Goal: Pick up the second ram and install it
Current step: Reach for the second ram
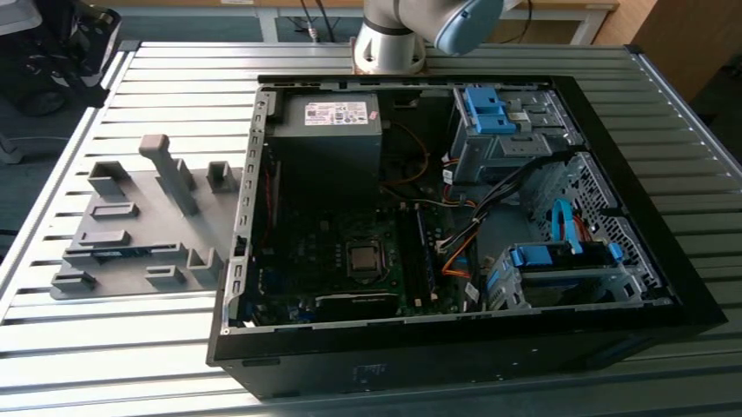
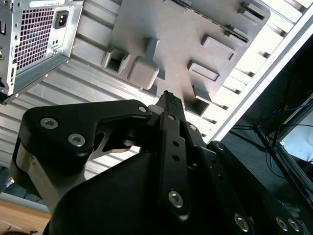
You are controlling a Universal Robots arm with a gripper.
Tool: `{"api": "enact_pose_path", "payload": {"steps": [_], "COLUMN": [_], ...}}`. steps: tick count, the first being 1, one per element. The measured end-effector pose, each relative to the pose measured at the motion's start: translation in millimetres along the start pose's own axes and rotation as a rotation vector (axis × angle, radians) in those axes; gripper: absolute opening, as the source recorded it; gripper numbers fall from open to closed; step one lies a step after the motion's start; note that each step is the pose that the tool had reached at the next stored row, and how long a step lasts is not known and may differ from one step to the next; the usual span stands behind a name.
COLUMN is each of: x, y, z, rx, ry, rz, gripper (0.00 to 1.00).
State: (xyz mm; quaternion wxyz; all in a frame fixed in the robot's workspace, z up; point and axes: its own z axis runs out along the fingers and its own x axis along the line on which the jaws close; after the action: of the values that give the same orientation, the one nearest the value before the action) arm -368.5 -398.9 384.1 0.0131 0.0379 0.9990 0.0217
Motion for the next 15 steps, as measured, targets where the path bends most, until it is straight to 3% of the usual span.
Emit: {"api": "enact_pose_path", "payload": {"steps": [9, 10, 15], "x": [0.3, 0.4, 0.6], "y": [0.0, 0.0, -0.1], "z": [0.1, 0.0, 0.1], "rx": [0.0000, 0.0000, 0.0000], "ry": [0.0000, 0.0000, -0.0001], "rz": [0.000, 0.000, 0.000], "gripper": [0.11, 0.17, 0.17]}}
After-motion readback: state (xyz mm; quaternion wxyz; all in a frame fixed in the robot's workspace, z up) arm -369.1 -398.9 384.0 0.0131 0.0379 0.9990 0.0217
